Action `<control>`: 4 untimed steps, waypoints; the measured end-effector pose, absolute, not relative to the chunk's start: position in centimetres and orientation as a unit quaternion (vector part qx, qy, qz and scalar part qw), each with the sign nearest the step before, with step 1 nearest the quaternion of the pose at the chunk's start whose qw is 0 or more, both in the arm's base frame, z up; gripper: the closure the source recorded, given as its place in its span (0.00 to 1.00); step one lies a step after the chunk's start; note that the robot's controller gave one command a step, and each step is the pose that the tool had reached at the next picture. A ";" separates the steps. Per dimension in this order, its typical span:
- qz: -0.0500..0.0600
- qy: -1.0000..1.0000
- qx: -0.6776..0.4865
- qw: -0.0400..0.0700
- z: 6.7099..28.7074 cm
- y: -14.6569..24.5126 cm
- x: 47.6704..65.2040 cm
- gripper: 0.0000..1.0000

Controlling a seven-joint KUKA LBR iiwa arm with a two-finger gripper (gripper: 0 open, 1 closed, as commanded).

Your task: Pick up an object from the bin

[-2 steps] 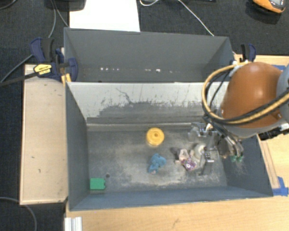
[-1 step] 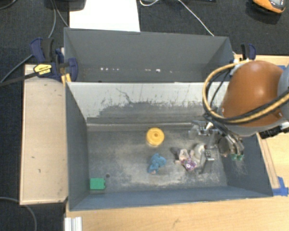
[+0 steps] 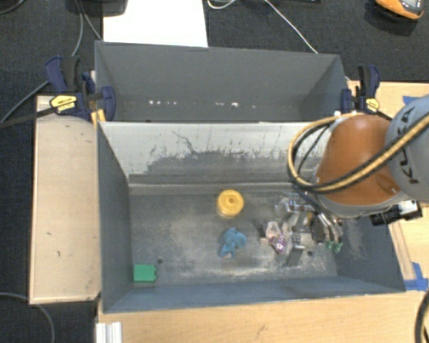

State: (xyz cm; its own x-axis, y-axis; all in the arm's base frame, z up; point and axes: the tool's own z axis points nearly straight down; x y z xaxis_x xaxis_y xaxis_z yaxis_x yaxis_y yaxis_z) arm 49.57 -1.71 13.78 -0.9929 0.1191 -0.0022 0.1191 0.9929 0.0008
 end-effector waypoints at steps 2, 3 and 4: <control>0.000 0.999 -0.054 0.002 7.7 -2.6 51.1 0.00; 0.000 0.999 -0.054 0.002 7.7 -2.6 51.1 1.00; 0.000 0.999 -0.054 0.002 7.7 -2.6 51.1 0.00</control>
Offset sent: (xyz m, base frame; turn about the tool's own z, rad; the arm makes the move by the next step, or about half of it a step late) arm 0.0000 0.0000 0.0000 0.0000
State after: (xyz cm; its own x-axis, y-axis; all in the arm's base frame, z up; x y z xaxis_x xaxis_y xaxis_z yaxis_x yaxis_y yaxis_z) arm 51.10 -2.55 7.66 -0.9942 -0.1071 -0.0032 -0.1071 0.9942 0.0005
